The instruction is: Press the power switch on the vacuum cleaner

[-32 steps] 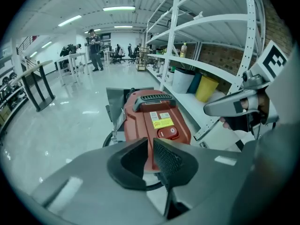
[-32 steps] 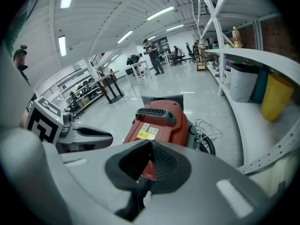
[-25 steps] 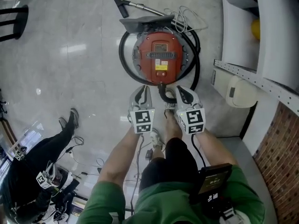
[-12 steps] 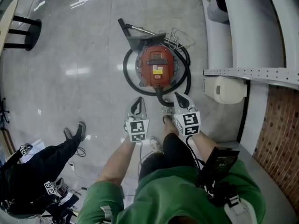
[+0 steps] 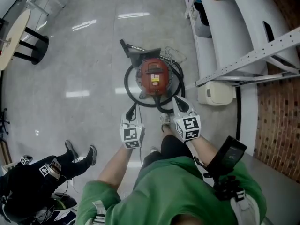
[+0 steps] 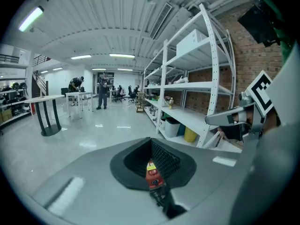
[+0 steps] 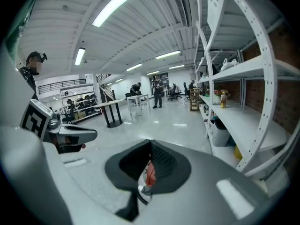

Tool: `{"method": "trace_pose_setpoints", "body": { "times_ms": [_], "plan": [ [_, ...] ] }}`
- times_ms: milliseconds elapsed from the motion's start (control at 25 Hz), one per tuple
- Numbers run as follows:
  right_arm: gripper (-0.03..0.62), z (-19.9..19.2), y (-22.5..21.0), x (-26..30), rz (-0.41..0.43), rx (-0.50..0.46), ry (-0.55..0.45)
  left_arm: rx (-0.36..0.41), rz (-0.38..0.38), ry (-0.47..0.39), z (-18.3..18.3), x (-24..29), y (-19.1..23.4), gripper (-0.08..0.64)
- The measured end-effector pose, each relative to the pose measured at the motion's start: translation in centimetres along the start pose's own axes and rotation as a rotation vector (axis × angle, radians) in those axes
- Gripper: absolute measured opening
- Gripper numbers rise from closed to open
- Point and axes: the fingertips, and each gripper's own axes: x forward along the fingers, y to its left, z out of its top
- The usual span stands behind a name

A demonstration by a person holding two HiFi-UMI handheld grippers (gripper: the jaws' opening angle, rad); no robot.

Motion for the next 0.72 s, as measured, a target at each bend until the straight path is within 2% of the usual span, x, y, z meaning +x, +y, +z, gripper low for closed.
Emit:
{"method": "trace_pose_setpoints", "body": {
  "times_ms": [200, 360, 480, 720],
  "plan": [
    [0.003, 3.0, 2.0, -5.3, -0.03, -0.007, -0.073, -0.033, 0.009, -0.072, 2.3, -5.5, -0.1, 0.008],
    [0.003, 4.5, 4.0, -8.9, -0.033, -0.028, -0.125, -0.02, -0.001, -0.137, 4.1, -8.8, -0.5, 0.008],
    [0.003, 4.9, 5.3, -11.2, -0.028, -0.038, -0.155, -0.016, -0.014, -0.183, 5.5, -11.3, -1.1, 0.008],
    [0.003, 4.5, 7.8, -15.3, -0.029, -0.032, -0.189, -0.055, -0.042, -0.241, 6.6, -16.1, -2.6, 0.008]
  ]
}}
